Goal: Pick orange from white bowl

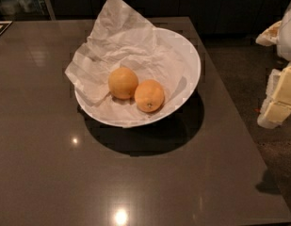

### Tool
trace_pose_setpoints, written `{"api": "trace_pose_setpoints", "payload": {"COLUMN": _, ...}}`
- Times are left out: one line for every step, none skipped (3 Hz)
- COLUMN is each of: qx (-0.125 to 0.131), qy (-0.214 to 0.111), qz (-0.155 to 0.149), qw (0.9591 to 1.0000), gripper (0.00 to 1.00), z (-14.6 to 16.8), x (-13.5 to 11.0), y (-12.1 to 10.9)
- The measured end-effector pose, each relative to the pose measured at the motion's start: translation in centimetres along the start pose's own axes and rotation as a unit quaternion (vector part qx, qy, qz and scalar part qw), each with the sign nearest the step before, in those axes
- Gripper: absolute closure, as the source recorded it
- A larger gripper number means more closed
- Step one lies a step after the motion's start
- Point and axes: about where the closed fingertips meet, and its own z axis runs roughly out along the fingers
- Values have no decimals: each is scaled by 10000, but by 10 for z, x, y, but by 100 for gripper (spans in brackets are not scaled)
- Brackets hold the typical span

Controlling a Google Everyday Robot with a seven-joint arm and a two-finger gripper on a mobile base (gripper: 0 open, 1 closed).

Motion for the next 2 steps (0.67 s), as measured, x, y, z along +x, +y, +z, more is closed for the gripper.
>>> {"api": "trace_pose_setpoints", "payload": {"qx": 29, "qy": 8, "qz": -2, "qw": 10000, "gripper": 0, "z": -1, "x": -1, "y": 0}}
{"api": "trace_pose_setpoints", "payload": {"qx": -73, "qy": 271, "qz": 64, "qw": 9996, "gripper": 0, "z": 0, "x": -14, "y": 1}}
